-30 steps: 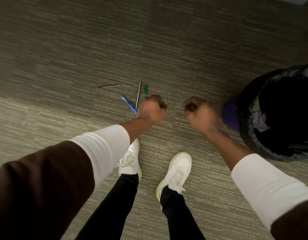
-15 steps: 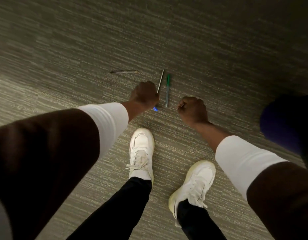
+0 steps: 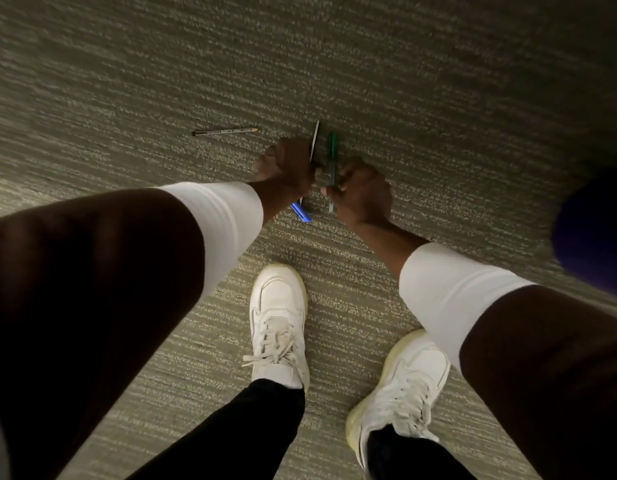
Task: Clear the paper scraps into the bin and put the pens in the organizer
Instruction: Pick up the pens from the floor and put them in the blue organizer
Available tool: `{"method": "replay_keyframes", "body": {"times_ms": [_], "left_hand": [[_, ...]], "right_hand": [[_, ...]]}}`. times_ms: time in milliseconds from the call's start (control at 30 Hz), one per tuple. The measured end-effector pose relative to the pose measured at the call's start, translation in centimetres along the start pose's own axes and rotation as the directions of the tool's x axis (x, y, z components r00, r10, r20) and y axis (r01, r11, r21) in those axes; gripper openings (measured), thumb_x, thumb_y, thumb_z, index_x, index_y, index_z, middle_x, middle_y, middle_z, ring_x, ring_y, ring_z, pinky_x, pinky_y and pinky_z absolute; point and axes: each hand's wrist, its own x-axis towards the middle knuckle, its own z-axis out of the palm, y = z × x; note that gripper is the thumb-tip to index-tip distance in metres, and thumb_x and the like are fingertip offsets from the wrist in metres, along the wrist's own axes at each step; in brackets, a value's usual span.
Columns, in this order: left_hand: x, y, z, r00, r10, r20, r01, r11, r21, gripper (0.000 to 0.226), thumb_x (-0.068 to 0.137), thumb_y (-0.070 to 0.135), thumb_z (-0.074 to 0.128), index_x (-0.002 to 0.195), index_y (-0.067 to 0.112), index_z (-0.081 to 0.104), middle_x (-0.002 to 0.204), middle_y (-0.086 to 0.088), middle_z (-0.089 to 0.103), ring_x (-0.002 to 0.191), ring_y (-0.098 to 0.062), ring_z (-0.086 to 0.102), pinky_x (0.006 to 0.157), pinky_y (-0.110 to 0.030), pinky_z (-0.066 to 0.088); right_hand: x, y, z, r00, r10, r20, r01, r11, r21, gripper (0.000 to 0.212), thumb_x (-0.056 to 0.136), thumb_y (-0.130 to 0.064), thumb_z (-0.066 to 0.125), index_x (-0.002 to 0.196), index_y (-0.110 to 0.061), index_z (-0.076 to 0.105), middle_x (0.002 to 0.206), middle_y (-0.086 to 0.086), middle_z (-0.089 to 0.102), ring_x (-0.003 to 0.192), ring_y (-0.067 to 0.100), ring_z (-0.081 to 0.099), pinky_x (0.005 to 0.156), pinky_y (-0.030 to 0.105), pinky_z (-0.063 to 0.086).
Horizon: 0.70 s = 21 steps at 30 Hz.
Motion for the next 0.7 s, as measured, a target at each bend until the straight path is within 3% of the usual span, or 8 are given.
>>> {"method": "replay_keyframes", "body": {"times_ms": [200, 400, 500, 700], "left_hand": [[-1.5, 0.5, -3.7, 0.997, 0.077, -0.033, -0.077, 0.997, -0.018, 0.026, 0.097, 0.03, 0.057, 0.109, 0.013, 0.073, 0.117, -0.015, 0.074, 0.111, -0.038, 0.07, 0.084, -0.041, 0.056], [-1.1, -1.0, -8.1, 0.989, -0.003, -0.149, -0.029, 0.977, -0.211, 0.027, 0.092, 0.031, 0.062, 0.102, 0.01, 0.074, 0.108, -0.013, 0.077, 0.105, -0.034, 0.071, 0.086, -0.04, 0.058], [-1.9, -2.3, -10.6, 0.985, 0.014, -0.174, -0.041, 0.987, -0.153, 0.028, 0.086, 0.034, 0.057, 0.101, 0.017, 0.073, 0.107, -0.01, 0.077, 0.103, -0.035, 0.071, 0.082, -0.041, 0.059], [-1.9, -7.8, -11.3, 0.977, 0.098, -0.191, -0.074, 0.989, 0.13, 0.021, 0.088, 0.025, 0.061, 0.105, 0.022, 0.074, 0.116, -0.008, 0.072, 0.114, -0.037, 0.067, 0.092, -0.044, 0.055]], "right_hand": [[1.0, -1.6, 0.6, 0.996, 0.092, -0.012, -0.092, 0.995, 0.031, 0.031, 0.085, -0.033, 0.084, 0.109, -0.021, 0.07, 0.114, 0.006, 0.078, 0.108, 0.031, 0.075, 0.09, 0.039, 0.06], [1.0, -1.9, -0.3, 0.997, 0.063, 0.055, -0.065, 0.997, 0.041, 0.034, 0.084, -0.026, 0.086, 0.112, -0.016, 0.069, 0.115, 0.006, 0.078, 0.107, 0.028, 0.074, 0.088, 0.032, 0.056], [0.1, -2.2, -0.6, 0.996, 0.035, 0.083, -0.038, 0.999, 0.037, 0.026, 0.084, -0.023, 0.085, 0.105, -0.014, 0.071, 0.107, 0.006, 0.079, 0.099, 0.025, 0.074, 0.08, 0.026, 0.051], [-0.5, -3.3, 0.2, 0.991, -0.015, 0.133, 0.013, 1.0, 0.013, 0.015, 0.082, -0.019, 0.083, 0.091, -0.014, 0.072, 0.095, 0.006, 0.08, 0.091, 0.026, 0.075, 0.079, 0.029, 0.055]]}}
